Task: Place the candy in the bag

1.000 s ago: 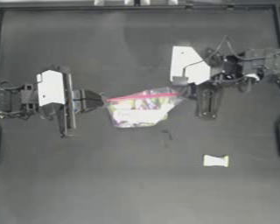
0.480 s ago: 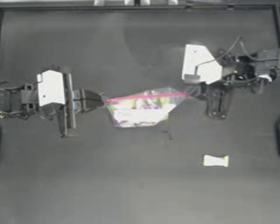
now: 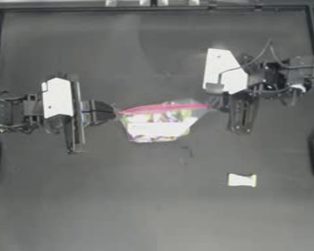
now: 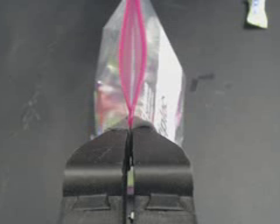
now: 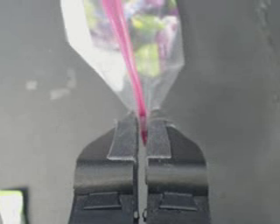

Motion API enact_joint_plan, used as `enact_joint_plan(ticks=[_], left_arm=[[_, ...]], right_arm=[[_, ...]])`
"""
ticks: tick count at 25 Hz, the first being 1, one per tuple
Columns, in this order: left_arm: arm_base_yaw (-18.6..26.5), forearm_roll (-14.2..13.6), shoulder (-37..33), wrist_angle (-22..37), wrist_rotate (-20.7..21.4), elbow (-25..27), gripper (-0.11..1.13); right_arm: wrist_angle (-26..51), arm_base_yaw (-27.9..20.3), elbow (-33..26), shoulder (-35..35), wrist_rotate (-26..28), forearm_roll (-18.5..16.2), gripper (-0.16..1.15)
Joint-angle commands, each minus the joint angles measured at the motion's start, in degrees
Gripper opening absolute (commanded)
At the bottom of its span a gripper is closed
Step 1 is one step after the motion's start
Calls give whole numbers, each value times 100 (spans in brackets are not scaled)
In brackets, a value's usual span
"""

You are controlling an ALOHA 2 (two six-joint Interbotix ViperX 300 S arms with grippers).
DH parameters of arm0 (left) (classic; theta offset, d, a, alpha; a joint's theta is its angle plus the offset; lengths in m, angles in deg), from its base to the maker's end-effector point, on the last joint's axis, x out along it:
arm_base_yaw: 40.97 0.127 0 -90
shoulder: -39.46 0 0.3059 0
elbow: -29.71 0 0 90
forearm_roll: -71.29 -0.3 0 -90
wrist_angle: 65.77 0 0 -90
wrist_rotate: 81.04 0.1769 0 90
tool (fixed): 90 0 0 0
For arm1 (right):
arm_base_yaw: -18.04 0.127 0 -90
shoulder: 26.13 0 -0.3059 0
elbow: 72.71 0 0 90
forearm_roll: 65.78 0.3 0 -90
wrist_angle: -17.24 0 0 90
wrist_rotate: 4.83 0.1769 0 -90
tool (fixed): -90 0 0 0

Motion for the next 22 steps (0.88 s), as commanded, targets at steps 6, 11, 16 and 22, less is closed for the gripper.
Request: enact_joint_plan(ticks=[6,11,16,22], left_arm=[[-158,9,-431,-9,-9,-123,4],[-229,18,-659,132,-18,-114,4],[-396,70,-729,202,-35,-114,5],[-615,211,-712,220,-35,-114,5]], right_arm=[[18,308,-352,-396,35,97,6],[26,466,-404,-536,132,114,6],[26,668,-457,-554,220,114,6],[9,949,-439,-545,483,70,6]])
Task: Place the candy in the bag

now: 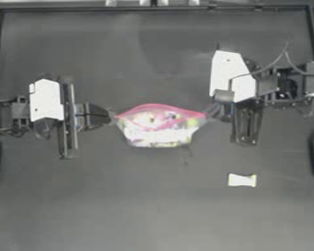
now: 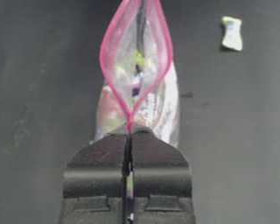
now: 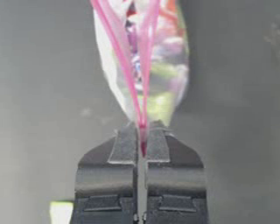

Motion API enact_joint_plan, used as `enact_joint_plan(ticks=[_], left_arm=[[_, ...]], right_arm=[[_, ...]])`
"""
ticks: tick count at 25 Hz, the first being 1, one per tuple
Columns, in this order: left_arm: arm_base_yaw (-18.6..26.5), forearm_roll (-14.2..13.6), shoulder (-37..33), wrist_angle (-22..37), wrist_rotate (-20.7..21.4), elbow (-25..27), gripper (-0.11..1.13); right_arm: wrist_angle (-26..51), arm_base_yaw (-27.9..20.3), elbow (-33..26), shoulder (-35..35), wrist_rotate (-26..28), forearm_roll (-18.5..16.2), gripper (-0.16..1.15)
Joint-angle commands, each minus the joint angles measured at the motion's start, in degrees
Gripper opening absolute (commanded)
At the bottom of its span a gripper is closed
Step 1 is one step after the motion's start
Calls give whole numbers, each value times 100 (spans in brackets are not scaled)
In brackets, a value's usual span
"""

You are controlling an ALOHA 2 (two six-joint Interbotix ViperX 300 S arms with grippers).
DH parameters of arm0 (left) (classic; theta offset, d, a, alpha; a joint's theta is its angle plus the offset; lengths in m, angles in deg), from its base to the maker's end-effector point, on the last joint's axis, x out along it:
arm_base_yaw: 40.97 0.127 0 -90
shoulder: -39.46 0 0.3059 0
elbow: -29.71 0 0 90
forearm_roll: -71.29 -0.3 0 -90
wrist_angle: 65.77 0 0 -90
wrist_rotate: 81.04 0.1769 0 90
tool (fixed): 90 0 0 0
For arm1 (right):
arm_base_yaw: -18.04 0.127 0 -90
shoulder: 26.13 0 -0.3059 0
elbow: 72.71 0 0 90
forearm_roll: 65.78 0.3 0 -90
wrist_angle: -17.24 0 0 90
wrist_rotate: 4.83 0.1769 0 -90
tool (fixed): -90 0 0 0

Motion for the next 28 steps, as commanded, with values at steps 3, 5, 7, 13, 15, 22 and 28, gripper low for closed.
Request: enact_joint_plan(ticks=[3,5,7,13,15,22,28], left_arm=[[-167,114,-123,-26,-18,-114,5],[-202,123,-88,-26,-18,-105,5],[-220,158,-26,-26,-18,-105,5],[-237,176,141,-26,-18,-114,5],[-237,185,176,-26,-18,-114,5],[-246,220,281,-35,-18,-97,5],[-281,229,536,-79,-18,-114,5]], right_arm=[[-53,211,-105,-105,158,-26,6],[-79,246,-79,-97,202,-35,6],[-114,264,-44,-88,220,-26,6],[-290,281,26,-18,220,-35,6],[-352,281,35,35,220,-26,6],[-475,290,105,202,220,-18,6],[-738,290,211,316,211,-9,6]])
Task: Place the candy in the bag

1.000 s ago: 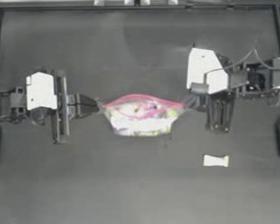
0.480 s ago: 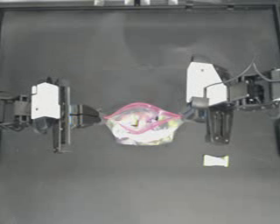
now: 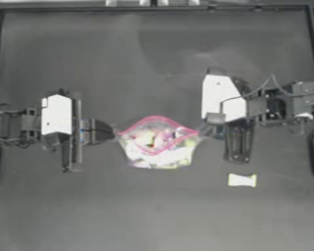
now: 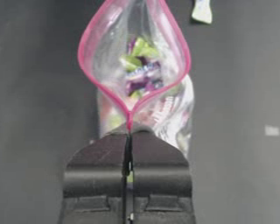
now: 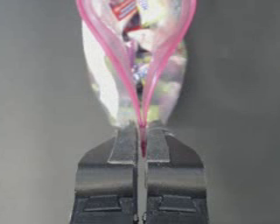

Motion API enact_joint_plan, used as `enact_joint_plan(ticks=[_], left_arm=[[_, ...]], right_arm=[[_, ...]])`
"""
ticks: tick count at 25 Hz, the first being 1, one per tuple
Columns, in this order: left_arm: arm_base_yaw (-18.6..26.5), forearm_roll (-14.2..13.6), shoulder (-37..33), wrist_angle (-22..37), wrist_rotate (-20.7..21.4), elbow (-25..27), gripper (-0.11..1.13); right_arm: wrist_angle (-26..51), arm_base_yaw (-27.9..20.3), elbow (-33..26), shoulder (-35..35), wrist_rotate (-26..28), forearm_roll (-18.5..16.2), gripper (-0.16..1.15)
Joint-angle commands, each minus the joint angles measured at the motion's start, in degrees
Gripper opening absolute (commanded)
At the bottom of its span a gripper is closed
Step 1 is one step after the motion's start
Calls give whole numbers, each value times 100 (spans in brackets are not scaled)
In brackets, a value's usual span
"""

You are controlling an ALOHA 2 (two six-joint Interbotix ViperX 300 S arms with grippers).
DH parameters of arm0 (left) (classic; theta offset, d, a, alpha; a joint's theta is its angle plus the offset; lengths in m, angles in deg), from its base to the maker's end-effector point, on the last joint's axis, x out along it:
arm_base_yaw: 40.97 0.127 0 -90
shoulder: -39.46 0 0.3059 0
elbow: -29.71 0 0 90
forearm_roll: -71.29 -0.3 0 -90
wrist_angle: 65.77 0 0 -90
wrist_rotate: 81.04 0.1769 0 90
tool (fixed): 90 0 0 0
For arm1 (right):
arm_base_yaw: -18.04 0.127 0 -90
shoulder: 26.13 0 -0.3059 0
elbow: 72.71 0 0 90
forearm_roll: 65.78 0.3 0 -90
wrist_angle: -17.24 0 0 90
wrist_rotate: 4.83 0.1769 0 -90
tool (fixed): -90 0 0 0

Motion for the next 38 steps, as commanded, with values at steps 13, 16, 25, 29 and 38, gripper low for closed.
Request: enact_joint_plan(ticks=[13,16,25,29,38], left_arm=[[-141,0,527,-352,9,-229,5],[-158,0,615,-431,9,-229,5],[-211,0,853,-677,26,-185,5],[-220,0,967,-677,35,-193,5],[-264,-18,1028,-800,264,-211,5]], right_arm=[[-325,79,70,246,18,70,6],[-404,88,114,281,18,105,6],[-536,114,158,475,26,114,6],[-598,114,193,527,26,185,6],[-633,123,237,536,-9,220,6]])
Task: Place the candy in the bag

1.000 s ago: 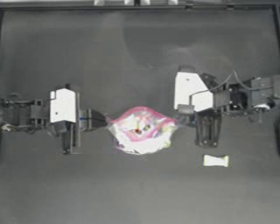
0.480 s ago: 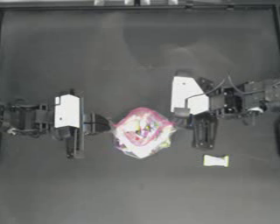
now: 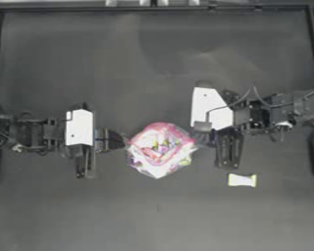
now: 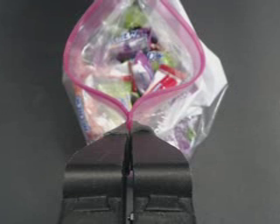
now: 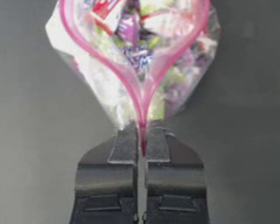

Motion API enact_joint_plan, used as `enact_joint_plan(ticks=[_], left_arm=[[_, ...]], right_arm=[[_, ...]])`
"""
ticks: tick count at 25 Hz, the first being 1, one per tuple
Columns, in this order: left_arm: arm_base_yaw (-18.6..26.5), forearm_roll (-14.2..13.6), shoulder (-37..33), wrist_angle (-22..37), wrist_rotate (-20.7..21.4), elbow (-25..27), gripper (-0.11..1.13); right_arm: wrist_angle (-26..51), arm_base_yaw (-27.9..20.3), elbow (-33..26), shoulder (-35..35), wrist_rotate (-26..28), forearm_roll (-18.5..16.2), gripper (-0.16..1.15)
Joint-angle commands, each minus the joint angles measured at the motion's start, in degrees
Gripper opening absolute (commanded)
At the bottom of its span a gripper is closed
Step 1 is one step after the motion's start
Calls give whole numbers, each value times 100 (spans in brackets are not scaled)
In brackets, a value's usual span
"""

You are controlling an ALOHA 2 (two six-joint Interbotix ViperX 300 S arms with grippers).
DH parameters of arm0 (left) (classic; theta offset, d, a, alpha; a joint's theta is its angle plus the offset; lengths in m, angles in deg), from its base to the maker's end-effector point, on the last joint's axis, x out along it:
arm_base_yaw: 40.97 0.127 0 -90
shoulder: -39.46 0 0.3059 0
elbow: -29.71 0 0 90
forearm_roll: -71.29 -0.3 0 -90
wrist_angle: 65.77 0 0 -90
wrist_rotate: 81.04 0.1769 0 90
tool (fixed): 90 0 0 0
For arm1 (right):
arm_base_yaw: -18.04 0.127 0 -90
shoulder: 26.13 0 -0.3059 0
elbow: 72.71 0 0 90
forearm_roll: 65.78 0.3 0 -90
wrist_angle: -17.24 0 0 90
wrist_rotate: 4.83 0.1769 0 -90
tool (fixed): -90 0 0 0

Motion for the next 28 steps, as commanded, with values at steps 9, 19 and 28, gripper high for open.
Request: enact_joint_plan(ticks=[9,19,28], left_arm=[[-53,0,-97,-70,264,-105,5],[-70,-18,-97,-70,396,-114,5],[-70,0,-97,-79,396,-105,5]], right_arm=[[-88,26,-53,-62,-26,-53,13],[-290,26,-9,-53,-18,62,99],[105,26,-211,-264,-53,44,101]])
